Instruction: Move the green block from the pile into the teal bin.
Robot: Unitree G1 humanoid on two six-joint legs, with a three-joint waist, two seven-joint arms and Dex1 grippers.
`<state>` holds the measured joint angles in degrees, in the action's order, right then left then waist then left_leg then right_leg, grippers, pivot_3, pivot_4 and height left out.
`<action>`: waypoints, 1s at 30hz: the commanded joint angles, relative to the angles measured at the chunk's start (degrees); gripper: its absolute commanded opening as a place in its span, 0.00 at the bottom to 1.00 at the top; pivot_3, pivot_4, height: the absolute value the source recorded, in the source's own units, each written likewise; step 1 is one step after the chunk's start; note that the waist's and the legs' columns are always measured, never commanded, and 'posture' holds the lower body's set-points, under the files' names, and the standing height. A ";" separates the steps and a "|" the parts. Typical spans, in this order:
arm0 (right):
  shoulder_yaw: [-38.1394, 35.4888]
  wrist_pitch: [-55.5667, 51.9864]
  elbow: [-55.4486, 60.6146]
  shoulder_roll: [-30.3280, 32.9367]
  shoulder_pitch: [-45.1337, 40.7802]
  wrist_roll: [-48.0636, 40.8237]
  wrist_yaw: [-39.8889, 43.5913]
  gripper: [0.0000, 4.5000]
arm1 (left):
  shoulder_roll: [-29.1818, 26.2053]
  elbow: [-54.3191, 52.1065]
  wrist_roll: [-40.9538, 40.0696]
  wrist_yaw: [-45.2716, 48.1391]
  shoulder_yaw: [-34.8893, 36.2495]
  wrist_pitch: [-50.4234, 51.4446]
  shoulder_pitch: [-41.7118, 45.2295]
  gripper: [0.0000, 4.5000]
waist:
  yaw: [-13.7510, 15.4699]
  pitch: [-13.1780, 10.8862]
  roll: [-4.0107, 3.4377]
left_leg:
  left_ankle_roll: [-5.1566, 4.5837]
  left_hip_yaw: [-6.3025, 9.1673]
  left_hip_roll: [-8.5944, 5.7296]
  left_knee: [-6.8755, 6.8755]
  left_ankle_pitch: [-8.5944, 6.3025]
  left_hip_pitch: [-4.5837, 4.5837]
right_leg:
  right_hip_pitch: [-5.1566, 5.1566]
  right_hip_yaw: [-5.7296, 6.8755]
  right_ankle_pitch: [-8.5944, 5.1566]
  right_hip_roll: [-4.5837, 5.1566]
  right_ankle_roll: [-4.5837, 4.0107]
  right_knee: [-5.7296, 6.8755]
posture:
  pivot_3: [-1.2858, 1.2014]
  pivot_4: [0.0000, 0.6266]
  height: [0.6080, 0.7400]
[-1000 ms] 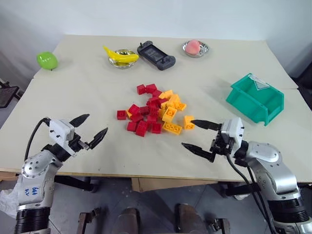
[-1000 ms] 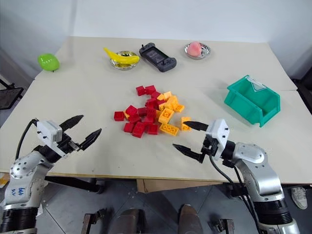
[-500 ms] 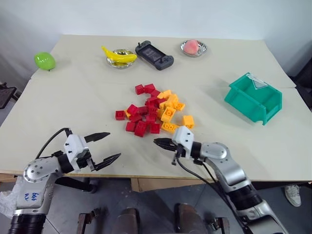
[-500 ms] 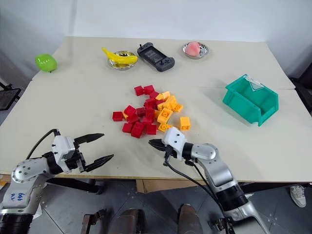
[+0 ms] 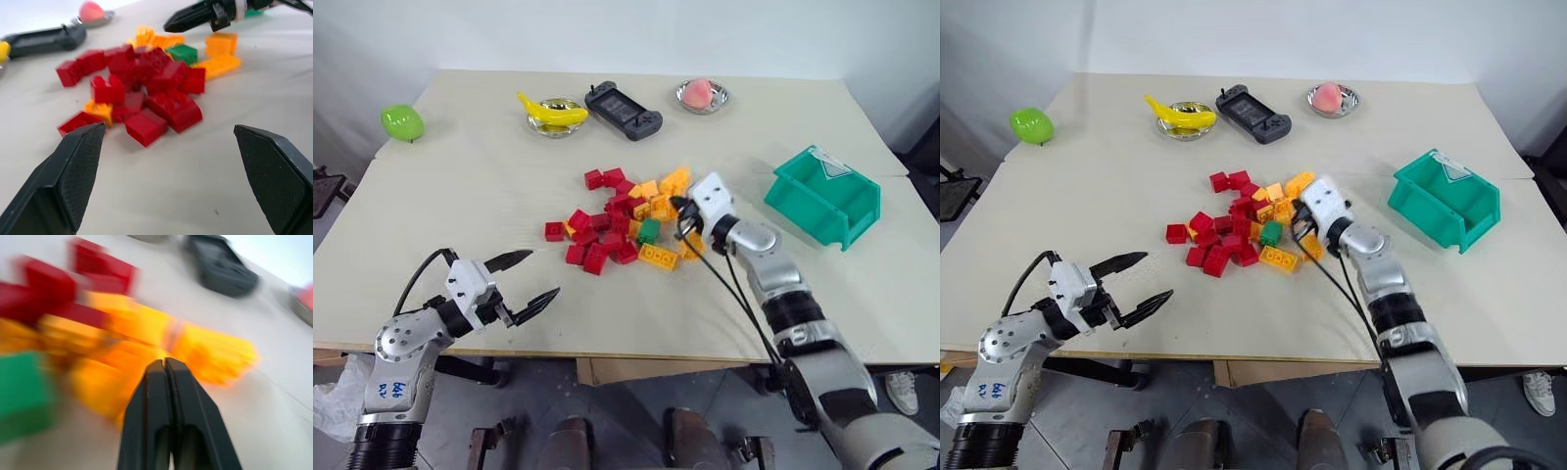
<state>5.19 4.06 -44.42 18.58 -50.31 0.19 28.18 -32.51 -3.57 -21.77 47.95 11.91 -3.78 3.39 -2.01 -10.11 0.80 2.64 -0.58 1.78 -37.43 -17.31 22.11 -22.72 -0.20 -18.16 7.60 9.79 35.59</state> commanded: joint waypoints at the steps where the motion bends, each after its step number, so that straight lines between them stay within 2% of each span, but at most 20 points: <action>1: 0.34 3.53 -2.30 -3.08 -2.96 0.07 1.28 0.01 | 0.39 -0.64 -0.29 -1.21 0.67 0.11 0.52 1.00 | -0.62 0.00 0.00 | 0.01 -0.01 0.00 0.01 0.00 0.00 | -0.02 0.00 0.00 0.00 0.00 0.00 | 0.52 0.24 1.00; 8: 6.79 4.13 -1.51 -13.56 -6.15 2.87 6.55 0.01 | 0.31 0.68 -1.18 -1.95 1.85 1.13 0.80 1.00 | -3.20 -0.01 -0.04 | 0.06 -0.02 0.04 0.09 0.04 -0.02 | -0.08 -0.01 -0.01 -0.01 -0.01 0.09 | 0.52 0.24 1.00; 17: 12.96 2.10 -0.95 -18.48 -6.94 6.30 12.85 0.01 | 0.03 0.29 -1.65 -2.12 3.14 1.55 -0.24 1.00 | -2.63 -0.02 -0.05 | 0.07 0.05 0.00 0.04 0.03 0.02 | -0.10 0.05 -0.01 0.06 -0.03 0.16 | 0.52 0.24 1.00; 23: 12.54 1.14 10.92 -14.04 -1.78 2.99 22.49 0.01 | 0.05 -0.07 -1.83 -2.38 3.78 1.61 -1.21 1.00 | -2.69 -0.02 -0.04 | 0.08 0.05 0.01 0.08 0.02 0.02 | -0.11 0.06 -0.02 0.05 -0.03 0.15 | 0.52 0.24 1.00; 30: 5.66 -7.61 20.43 1.06 6.00 -1.35 27.20 0.01 | 0.17 0.00 -2.01 -2.01 3.75 1.93 -1.29 1.00 | -1.03 -0.02 -0.04 | 0.03 0.01 0.00 0.00 -0.02 0.03 | -0.09 0.06 -0.01 0.07 -0.03 0.09 | 0.52 0.24 1.00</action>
<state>12.20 -2.69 -27.04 18.61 -45.14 0.38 54.07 -32.10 -1.91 -22.85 45.87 14.74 -1.54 1.79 -3.04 -10.14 0.76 2.67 -0.57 1.79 -37.41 -17.33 22.14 -22.80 -0.13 -18.17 7.65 9.76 35.67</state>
